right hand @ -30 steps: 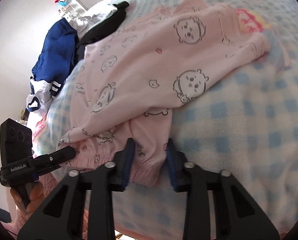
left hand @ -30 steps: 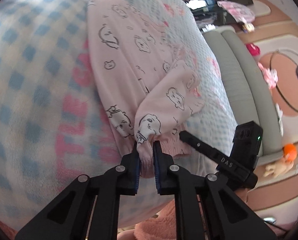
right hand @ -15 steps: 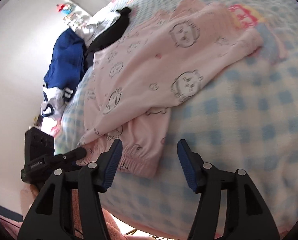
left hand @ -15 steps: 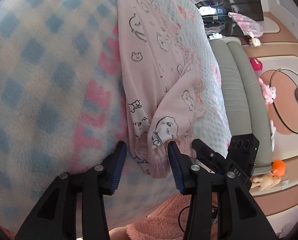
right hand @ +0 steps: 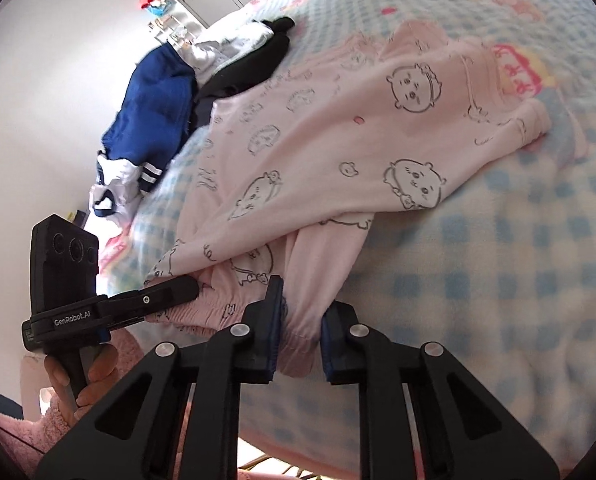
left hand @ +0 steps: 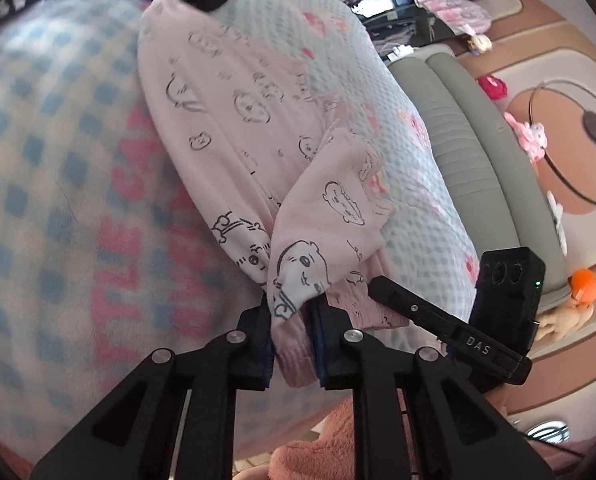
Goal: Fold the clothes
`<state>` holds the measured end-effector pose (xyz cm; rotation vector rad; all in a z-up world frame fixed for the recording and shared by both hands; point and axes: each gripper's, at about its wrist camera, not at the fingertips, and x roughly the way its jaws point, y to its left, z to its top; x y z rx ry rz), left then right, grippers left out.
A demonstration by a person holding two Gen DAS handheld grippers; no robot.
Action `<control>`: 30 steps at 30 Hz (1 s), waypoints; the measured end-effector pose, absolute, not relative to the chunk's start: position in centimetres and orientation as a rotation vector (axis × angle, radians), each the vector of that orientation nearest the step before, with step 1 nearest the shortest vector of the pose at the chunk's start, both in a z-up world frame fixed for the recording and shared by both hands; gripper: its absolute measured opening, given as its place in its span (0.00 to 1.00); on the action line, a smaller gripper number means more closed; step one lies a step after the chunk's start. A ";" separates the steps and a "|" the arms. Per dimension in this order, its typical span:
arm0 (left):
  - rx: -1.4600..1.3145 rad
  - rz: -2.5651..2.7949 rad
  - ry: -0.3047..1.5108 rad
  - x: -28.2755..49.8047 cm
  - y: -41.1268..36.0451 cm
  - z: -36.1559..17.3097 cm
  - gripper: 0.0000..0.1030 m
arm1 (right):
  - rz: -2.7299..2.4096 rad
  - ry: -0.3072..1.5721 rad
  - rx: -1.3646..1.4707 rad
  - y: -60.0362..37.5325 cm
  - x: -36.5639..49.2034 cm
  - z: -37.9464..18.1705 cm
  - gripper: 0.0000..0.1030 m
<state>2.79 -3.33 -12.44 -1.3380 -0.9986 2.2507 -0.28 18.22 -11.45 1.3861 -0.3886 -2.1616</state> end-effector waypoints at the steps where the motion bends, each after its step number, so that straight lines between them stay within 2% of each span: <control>1: -1.338 2.256 -0.976 3.0 -3.3 -11.8 0.15 | -2.165 -0.378 1.369 18.2 0.3 -10.8 0.15; 5: -1.369 2.237 -0.914 4.5 -3.7 -10.9 0.15 | -2.171 -0.335 1.350 18.0 2.4 -10.0 0.15; 8: -1.479 2.228 -0.866 4.7 -3.4 -12.7 0.18 | -2.166 -0.351 1.383 18.2 3.5 -10.7 0.18; 12: -1.614 2.143 -0.981 4.7 -4.4 -16.3 0.20 | -2.148 -0.315 1.567 18.2 3.7 -14.2 0.29; 14: -1.563 2.132 -1.033 5.3 -5.3 -15.9 0.24 | -2.149 -0.361 1.546 18.7 3.8 -13.8 0.29; 17: -1.462 2.179 -1.102 5.8 -7.7 -14.6 0.31 | -2.218 -0.320 1.483 19.2 3.8 -12.0 0.32; 20: -1.426 2.164 -1.240 4.9 -9.9 -15.1 0.32 | -2.282 -0.303 1.434 20.0 3.1 -10.6 0.32; 24: -1.470 2.179 -1.248 2.7 -9.9 -16.4 0.32 | -2.253 -0.322 1.469 20.3 0.9 -11.3 0.32; 30: -1.378 2.189 -1.406 3.2 -10.7 -16.7 0.33 | -2.189 -0.240 1.547 18.5 0.2 -13.1 0.33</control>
